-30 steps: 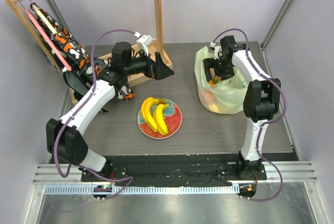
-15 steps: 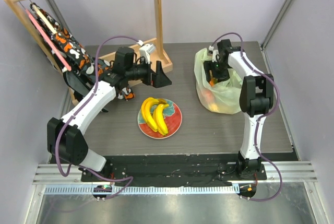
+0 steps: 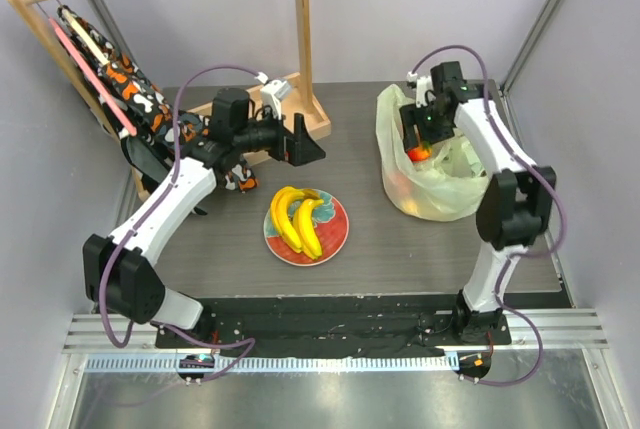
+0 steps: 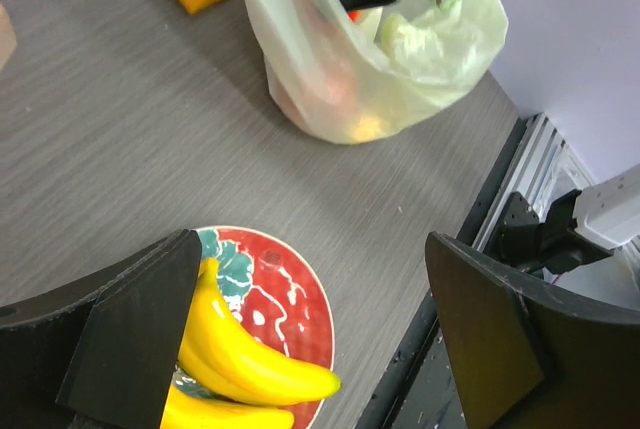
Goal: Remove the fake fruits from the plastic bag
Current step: Take out the fake fruit from the plastic bag, then place the fake fruit on the plate.
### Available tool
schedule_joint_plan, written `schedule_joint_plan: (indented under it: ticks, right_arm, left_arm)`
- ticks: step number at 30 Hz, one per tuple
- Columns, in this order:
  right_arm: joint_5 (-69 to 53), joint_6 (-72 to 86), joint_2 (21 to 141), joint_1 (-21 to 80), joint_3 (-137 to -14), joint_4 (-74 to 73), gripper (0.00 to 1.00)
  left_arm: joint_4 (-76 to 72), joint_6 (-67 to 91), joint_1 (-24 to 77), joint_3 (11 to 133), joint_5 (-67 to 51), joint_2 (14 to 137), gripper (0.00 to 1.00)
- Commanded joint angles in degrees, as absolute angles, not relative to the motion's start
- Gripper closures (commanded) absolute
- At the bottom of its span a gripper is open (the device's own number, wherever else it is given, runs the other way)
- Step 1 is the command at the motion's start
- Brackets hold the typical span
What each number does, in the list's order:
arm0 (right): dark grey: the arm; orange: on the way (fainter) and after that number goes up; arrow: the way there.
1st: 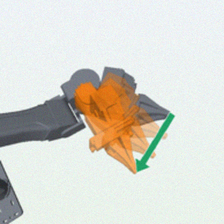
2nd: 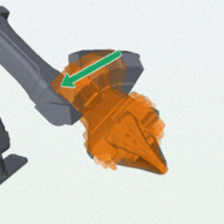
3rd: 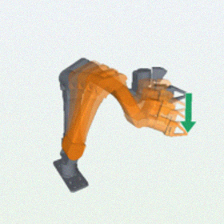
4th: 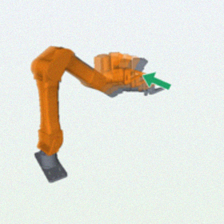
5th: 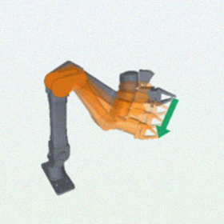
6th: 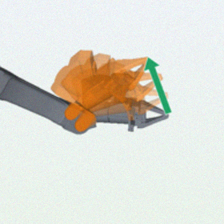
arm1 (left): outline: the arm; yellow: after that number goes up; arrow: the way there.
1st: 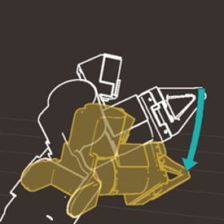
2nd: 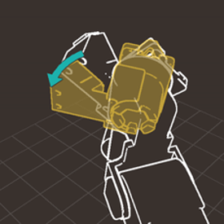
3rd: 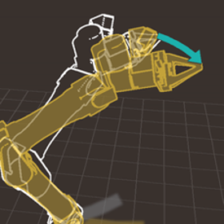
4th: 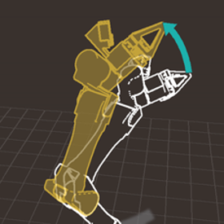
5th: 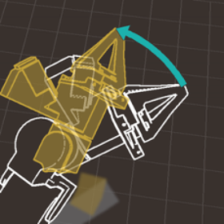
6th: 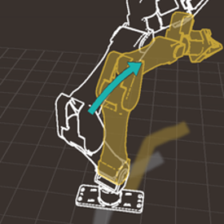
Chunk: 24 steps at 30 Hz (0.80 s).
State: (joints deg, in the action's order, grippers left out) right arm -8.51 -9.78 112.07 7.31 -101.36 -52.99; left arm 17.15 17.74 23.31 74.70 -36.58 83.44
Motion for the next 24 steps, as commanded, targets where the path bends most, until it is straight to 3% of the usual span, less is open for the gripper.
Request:
schedule_joint_plan:
  ticks: [1, 8, 11, 13, 16, 19, 24]
  right_arm:
    - [-8.9, -17.0, 96.3, 8.5, -95.4, -54.2, 0.71]
    - [-10.7, -22.3, 83.3, 9.1, -88.1, -57.2, 0.72]
    - [-18.1, -28.6, 78.0, 10.3, -88.7, -61.8, 0.73]
    - [-20.9, -32.8, 73.2, 14.6, -88.6, -63.8, 0.73]
    - [-16.9, -37.5, 69.7, 28.9, -83.5, -61.9, 0.73]
    - [-15.2, -38.7, 70.5, 39.6, -78.2, -58.3, 0.72]
    - [-10.8, -39.1, 82.1, 44.6, -75.9, -51.5, 0.74]
  left_arm:
    - [12.4, 18.2, 22.9, 76.3, -37.4, 77.6, 0.0]
    - [13.5, 17.4, 21.5, 78.2, -38.1, 75.7, 0.0]
    - [13.4, 18.2, 18.7, 79.2, -38.5, 75.2, 0.0]
    - [12.7, 18.9, 17.1, 79.2, -38.7, 74.7, 0.0]
    - [11.3, 20.0, 13.4, 78.1, -39.1, 73.2, 0.0]
    - [9.5, 22.8, 9.4, 77.3, -39.8, 72.0, 0.0]
    - [10.9, 20.7, 6.3, 78.5, -41.2, 70.0, 0.0]
